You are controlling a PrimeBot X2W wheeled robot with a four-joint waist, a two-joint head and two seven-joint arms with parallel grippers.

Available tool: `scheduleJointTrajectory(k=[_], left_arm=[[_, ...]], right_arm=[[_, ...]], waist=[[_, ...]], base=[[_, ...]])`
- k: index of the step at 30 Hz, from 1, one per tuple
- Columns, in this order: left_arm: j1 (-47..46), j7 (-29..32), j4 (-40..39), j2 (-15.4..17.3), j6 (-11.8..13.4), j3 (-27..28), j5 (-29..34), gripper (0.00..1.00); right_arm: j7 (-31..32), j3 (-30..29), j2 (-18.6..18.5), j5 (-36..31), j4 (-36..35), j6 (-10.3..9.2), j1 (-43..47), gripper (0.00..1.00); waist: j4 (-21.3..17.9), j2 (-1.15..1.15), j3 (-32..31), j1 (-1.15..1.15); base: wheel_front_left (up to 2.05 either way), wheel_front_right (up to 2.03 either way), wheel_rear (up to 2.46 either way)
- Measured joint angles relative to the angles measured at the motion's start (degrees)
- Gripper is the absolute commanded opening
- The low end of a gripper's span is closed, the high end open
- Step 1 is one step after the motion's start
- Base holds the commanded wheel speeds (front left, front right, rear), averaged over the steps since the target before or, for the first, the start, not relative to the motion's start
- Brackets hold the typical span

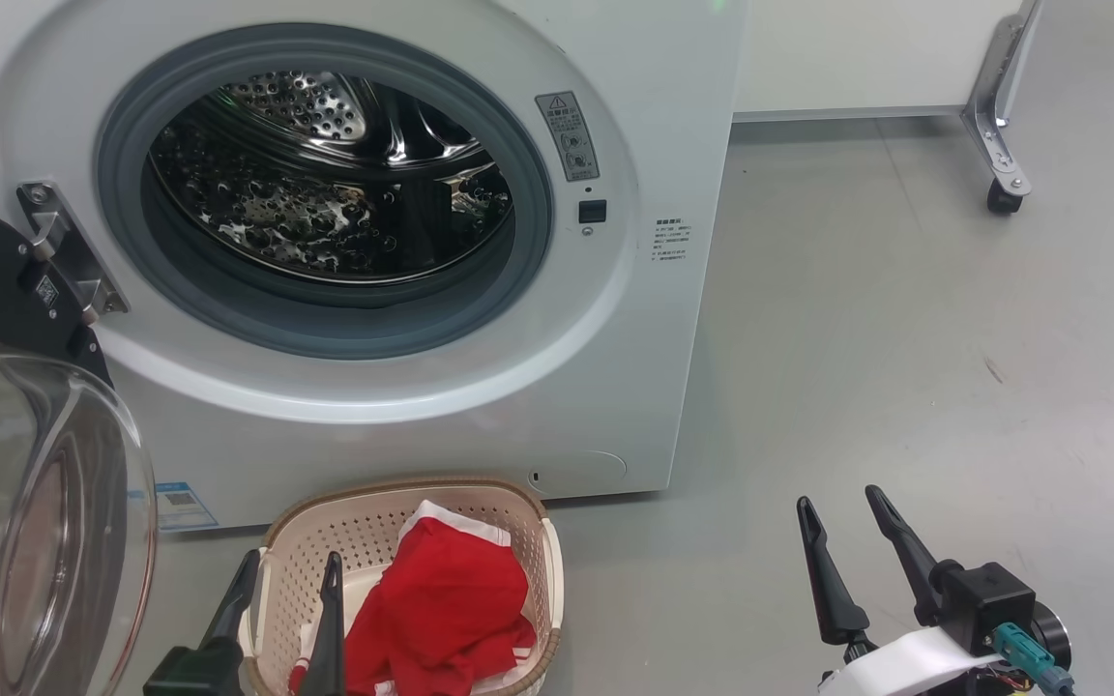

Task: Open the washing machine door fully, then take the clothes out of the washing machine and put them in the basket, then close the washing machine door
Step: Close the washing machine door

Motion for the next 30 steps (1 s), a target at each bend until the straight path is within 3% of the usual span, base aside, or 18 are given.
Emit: scheduleJointTrajectory(k=[30], left_arm=[[0.7, 1.3, -3.4, 0.2, 0.2, -0.2, 0.2, 1.00]], right_arm=[[0.0, 0.1, 0.0, 0.0, -0.2, -0.02, 0.0, 1.00]], waist=[[-0.5, 0.00, 0.8, 0.00]], base=[[-0.85, 0.85, 0.00]])
